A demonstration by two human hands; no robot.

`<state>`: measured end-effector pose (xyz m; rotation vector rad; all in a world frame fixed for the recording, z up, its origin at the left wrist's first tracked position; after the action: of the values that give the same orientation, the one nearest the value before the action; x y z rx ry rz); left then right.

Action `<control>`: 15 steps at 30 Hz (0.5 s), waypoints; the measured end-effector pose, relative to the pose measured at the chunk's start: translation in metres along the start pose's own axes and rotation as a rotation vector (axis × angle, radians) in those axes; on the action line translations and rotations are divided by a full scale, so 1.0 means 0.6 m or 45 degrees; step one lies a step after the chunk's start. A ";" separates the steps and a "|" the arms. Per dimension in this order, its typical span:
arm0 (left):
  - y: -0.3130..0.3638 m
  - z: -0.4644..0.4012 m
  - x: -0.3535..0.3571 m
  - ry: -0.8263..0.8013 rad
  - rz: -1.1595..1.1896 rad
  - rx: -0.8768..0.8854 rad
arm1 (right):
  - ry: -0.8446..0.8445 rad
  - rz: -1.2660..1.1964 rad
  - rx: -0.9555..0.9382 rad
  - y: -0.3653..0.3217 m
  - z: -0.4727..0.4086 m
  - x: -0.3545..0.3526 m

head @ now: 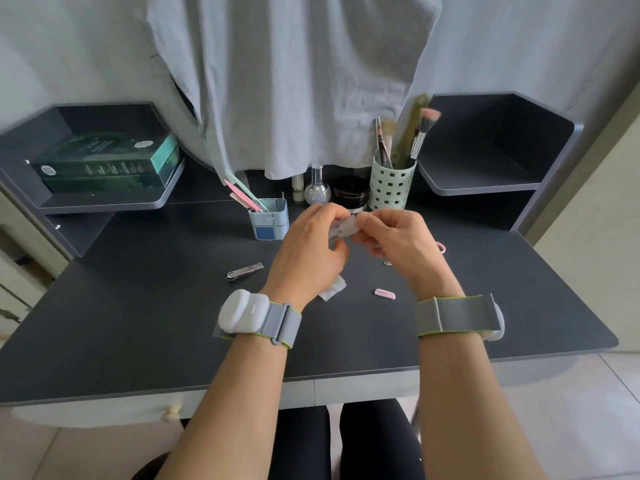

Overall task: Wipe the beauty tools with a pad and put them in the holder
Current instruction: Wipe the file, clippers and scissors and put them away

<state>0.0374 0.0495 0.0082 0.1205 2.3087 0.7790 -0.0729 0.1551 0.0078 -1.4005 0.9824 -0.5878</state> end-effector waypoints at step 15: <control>-0.023 -0.003 -0.009 0.069 -0.002 -0.022 | 0.047 -0.022 0.050 0.004 -0.012 0.031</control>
<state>0.0421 0.0357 0.0046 0.0912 2.3520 0.8108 -0.0699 0.1357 0.0024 -1.3686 0.9836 -0.6448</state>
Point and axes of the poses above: each hand's wrist, its own z-axis away from the middle knuckle, its own x-axis out of the palm, y = z × x, the point moved 3 cm from there along -z, towards the middle knuckle, and after that the axes turned 8 degrees about y, right-handed, at the moved point
